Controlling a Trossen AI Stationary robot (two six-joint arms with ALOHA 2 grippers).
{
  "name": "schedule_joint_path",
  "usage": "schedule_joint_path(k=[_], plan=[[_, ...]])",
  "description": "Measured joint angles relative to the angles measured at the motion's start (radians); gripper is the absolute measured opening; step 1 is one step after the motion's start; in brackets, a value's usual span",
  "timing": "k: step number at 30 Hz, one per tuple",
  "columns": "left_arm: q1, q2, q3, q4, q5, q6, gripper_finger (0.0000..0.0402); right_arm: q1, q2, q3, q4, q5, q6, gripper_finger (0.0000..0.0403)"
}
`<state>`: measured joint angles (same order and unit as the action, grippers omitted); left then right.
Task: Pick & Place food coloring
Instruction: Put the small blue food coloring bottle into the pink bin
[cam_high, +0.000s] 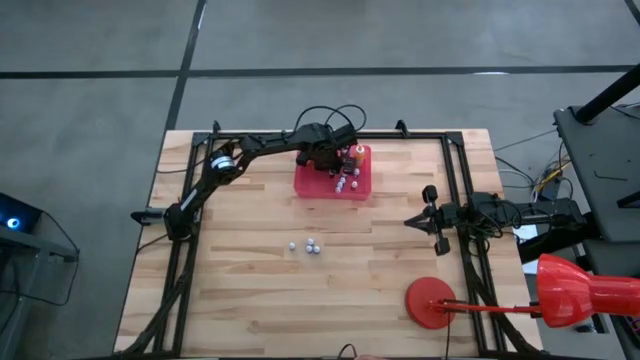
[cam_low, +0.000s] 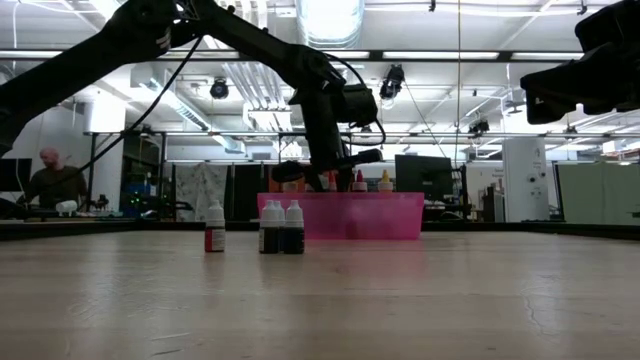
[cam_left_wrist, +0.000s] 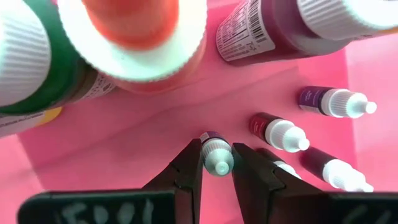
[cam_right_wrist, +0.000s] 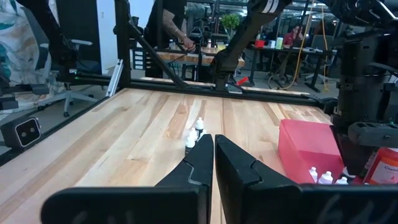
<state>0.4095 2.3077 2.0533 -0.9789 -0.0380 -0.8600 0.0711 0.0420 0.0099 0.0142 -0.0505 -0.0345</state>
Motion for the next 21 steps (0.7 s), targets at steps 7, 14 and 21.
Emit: schedule_joint_path(k=[7,14,21], plan=[[0.0,0.0,0.0,0.003,0.0,0.003,0.0053,0.0,0.0,0.0,0.0,0.0,0.0,0.0008],[0.0,0.0,0.0,0.011,-0.001,0.026,0.0053,0.001,0.0,0.0,0.0,0.0,0.0,0.0008],[0.0,0.0,-0.012,0.037,-0.002,0.028,0.0053,0.001,0.0,0.0,0.0,0.0,0.0,0.0008]])
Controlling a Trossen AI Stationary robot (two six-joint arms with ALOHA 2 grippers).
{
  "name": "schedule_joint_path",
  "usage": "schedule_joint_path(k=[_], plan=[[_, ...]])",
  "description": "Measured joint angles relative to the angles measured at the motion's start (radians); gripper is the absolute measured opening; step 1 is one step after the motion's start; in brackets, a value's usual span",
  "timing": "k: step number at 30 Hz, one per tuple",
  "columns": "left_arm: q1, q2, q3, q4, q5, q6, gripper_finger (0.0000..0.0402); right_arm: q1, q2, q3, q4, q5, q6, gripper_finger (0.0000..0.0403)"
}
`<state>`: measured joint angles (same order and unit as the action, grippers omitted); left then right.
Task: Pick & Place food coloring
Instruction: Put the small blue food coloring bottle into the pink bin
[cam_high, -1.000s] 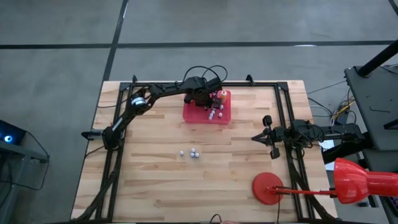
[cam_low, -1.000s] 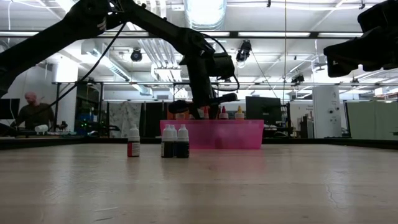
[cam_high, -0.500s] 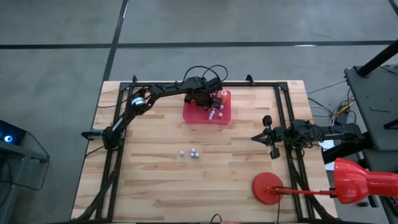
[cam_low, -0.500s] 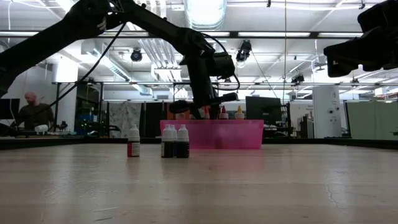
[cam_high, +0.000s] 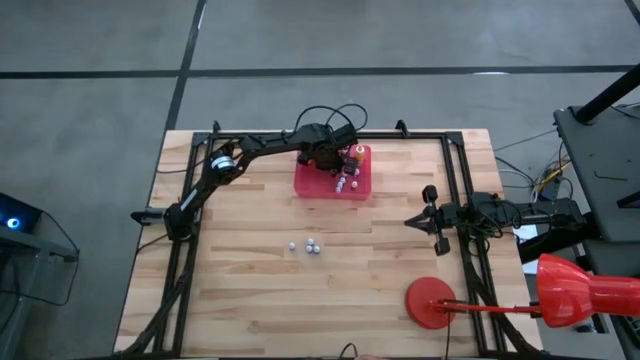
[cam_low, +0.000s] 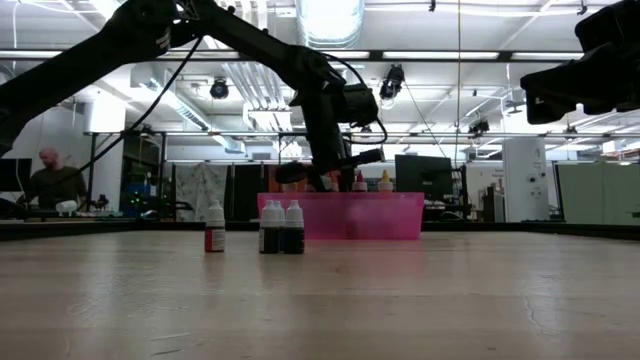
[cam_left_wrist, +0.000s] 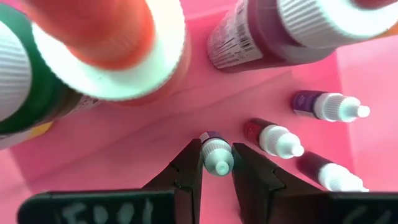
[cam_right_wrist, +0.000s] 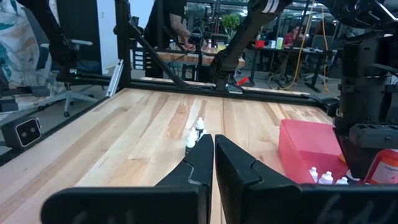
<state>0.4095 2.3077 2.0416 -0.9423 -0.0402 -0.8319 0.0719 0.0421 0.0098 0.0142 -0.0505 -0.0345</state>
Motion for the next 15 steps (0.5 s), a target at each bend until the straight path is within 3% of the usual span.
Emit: schedule_joint_path(k=[15], plan=[[-0.001,0.0,-0.002,0.002,0.002,0.031,0.0053,0.0,0.0,0.0,0.0,0.0,0.0,0.0008]])
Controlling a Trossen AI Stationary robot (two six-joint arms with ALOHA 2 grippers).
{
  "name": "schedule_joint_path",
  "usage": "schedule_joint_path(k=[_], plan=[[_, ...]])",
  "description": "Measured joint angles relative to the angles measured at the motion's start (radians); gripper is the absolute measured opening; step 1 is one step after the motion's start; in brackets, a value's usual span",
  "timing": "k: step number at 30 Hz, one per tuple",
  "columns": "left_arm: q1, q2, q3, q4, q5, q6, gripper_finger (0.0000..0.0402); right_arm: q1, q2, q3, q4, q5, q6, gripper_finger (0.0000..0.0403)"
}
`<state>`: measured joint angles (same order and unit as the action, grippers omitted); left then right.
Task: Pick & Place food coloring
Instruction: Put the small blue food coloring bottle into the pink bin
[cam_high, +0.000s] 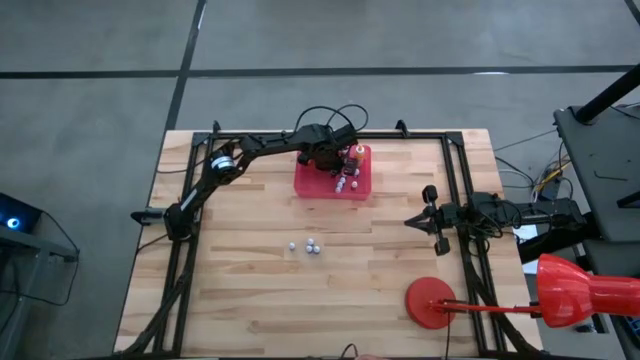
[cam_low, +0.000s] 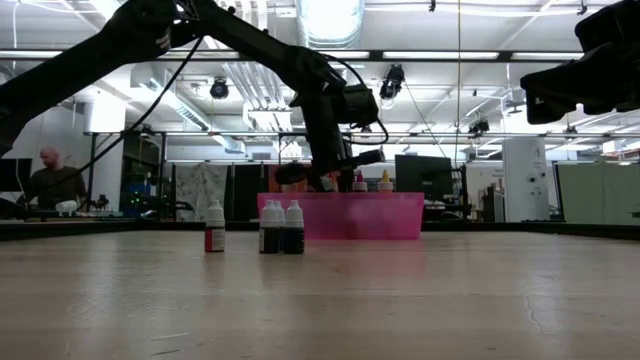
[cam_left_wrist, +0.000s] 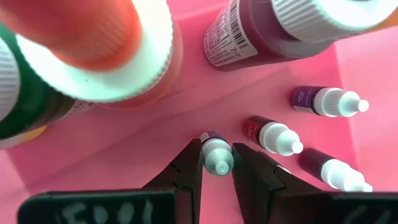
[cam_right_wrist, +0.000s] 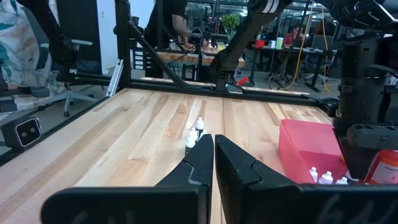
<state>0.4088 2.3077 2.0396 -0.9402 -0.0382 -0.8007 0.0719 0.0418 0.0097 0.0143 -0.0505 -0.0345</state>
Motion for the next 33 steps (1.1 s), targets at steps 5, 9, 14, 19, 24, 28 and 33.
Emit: schedule_joint_path(k=[5,9,14,19,24,28,33], plan=[[0.0,0.0,0.0,0.007,0.002,0.019,0.0053,0.0,0.0,0.0,0.0,0.0,0.0,0.0008],[0.0,0.0,0.0,0.006,0.005,0.021,0.0053,0.0,0.0,0.0,0.0,0.0,0.0,0.0008],[0.0,0.0,0.0,0.007,0.011,0.023,0.0053,0.0,0.0,0.0,0.0,0.0,0.0,0.0008],[0.0,0.0,0.0,0.006,0.015,0.042,0.0053,-0.001,0.0,0.0,0.0,0.0,0.0,0.0008],[0.0,0.0,0.0,0.006,0.019,0.046,0.0053,-0.001,0.0,0.0,0.0,0.0,0.0,0.0008],[0.0,0.0,0.0,0.006,0.02,0.048,0.0053,-0.001,0.0,0.0,0.0,0.0,0.0,0.0008],[0.0,0.0,0.0,0.006,0.02,0.071,0.0053,-0.001,0.0,0.0,0.0,0.0,0.0,0.0008]])
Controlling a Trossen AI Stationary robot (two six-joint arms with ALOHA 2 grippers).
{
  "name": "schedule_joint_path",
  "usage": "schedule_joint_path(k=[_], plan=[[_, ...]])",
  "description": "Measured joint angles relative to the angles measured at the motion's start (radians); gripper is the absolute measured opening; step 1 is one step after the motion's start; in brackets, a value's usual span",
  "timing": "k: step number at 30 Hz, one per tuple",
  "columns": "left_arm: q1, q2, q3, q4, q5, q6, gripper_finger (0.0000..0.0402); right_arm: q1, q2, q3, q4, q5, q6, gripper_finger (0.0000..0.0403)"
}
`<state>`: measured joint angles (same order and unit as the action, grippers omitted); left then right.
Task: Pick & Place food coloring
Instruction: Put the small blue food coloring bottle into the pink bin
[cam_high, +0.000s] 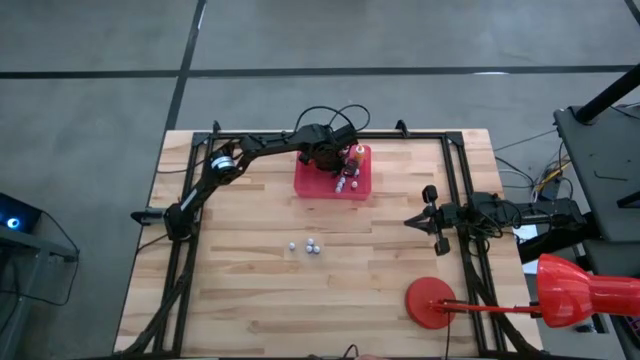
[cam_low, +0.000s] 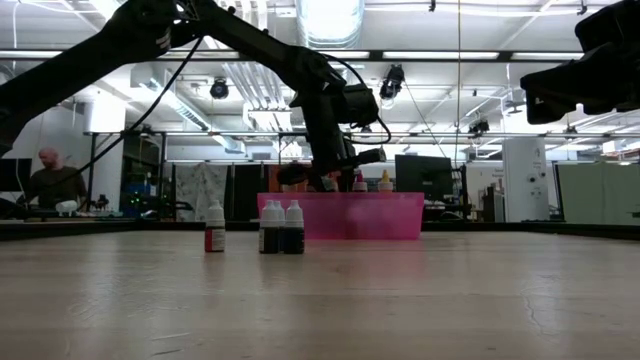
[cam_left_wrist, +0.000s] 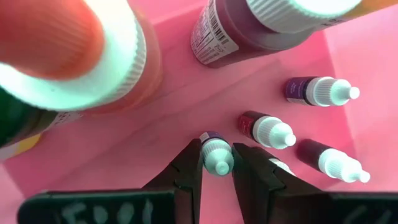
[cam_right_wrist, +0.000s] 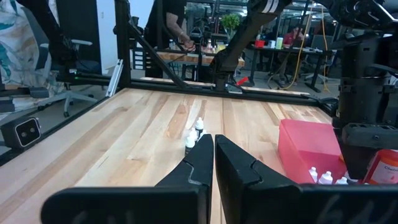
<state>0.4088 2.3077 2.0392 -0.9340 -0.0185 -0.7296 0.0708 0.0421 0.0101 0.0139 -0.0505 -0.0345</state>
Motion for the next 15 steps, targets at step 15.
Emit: schedule_joint_path(k=[15], plan=[[0.0,0.0,0.0,0.0,0.002,0.012,0.0072,0.0,0.0,0.0,0.0,0.0,0.0,0.0008]])
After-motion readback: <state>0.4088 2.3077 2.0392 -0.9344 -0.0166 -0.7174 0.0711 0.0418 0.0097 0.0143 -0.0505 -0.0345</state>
